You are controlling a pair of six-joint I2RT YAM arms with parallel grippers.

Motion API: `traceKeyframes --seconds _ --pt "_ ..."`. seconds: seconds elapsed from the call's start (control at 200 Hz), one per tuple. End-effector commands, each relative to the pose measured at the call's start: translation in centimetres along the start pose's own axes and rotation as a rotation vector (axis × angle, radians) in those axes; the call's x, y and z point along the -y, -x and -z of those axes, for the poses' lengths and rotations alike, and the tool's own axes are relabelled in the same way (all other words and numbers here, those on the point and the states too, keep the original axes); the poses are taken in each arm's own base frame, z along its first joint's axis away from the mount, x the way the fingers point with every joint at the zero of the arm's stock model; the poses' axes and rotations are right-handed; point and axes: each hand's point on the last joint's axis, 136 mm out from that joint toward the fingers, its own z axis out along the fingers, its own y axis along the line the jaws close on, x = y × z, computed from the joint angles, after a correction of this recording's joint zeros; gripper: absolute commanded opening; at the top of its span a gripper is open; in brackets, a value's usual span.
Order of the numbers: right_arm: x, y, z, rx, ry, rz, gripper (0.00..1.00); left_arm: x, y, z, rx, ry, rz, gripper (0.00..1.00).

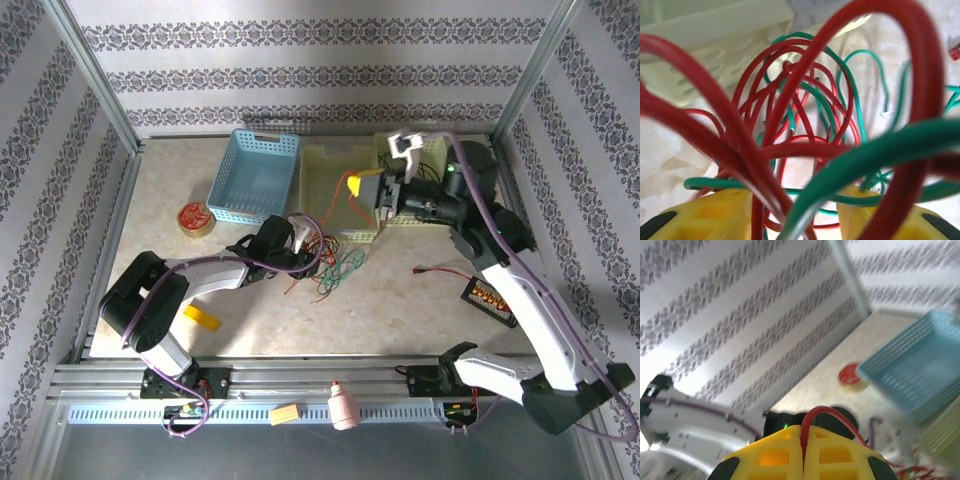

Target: Untangle the cables

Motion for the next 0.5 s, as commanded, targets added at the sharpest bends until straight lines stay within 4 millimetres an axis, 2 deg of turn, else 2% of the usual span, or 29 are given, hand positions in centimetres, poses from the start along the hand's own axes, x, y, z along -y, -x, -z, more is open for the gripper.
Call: traceKeyframes --seconds 0.0,0.125,0.24,0.37,0.495 --pt "0.5 5.6 3.1 0.224 -0.185 0.168 0.0 -1.5 -0.7 0.3 0.0 0.052 0.032 0.47" --pt "2.2 8.2 4.5 0.374 -0.308 0.195 0.0 -1.9 -1.6 0.7 -0.006 0.065 0.041 0.51" --pt "3.5 9.2 3.8 0.404 -0.35 0.191 0.0 -1.9 -1.8 1.1 -0.003 0.064 0.038 0.56" --pt "2.8 10.6 2.3 0.414 -0.289 0.215 0.0 -1.7 -2.0 1.3 -0.007 0.045 0.041 0.6" --pt "1.9 12.9 1.7 0.454 -0.271 0.259 0.0 -2.0 -2.0 1.3 -0.008 0.042 0.051 0.64"
